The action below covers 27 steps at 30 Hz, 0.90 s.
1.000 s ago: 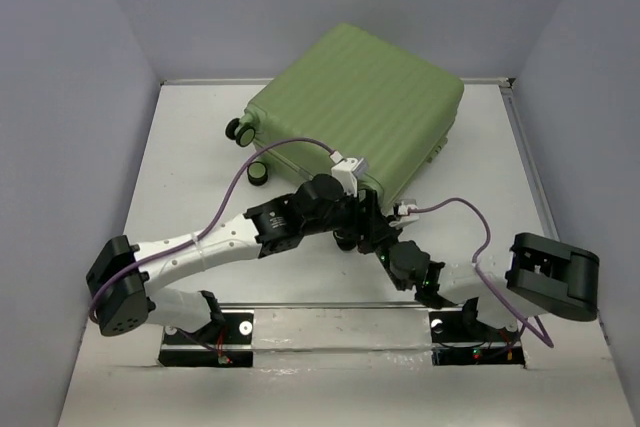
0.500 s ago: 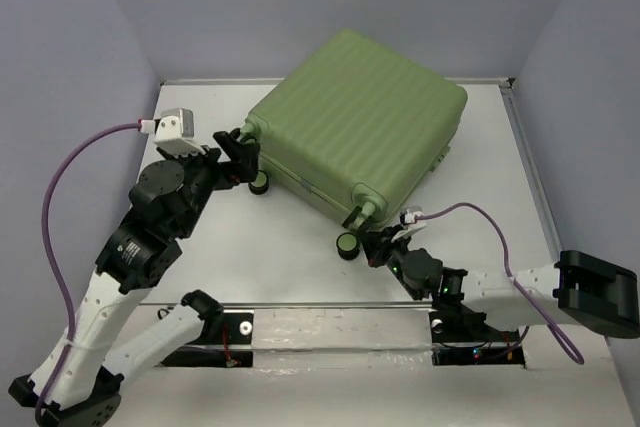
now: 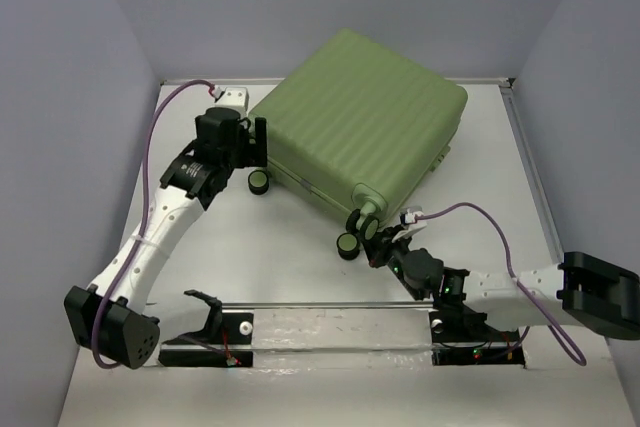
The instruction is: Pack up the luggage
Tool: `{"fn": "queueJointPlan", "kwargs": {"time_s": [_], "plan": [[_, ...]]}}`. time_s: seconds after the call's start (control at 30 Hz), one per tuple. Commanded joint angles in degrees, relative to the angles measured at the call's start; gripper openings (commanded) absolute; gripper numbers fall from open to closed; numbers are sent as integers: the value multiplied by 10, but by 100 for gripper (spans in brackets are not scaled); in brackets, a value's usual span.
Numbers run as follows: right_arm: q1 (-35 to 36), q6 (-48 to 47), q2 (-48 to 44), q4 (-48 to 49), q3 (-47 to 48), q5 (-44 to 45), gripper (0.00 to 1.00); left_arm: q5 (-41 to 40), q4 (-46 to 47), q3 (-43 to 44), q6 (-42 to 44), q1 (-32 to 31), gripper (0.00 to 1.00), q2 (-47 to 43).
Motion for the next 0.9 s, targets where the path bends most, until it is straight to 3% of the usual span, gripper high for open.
{"fn": "queueJointPlan", "kwargs": {"time_s": [0.0,0.4,0.5,0.6,0.63,0.8,0.87], "plan": [[8,8,-13,92,17,-12,7,-6,23,60,56,11,99,37],[8,5,-19,93,17,-27,7,-56,20,92,73,23,98,142],[8,6,-16,93,17,-29,7,-42,26,104,72,29,92,157],[8,6,-15,94,16,-30,7,-20,39,99,74,31,79,163],[8,6,-14,95,16,-30,7,-11,42,97,75,31,63,164],[8,-1,-17,95,17,-29,7,21,60,80,72,41,32,170],[8,-5,-20,91,17,-28,7,44,61,78,67,52,8,176]]}}
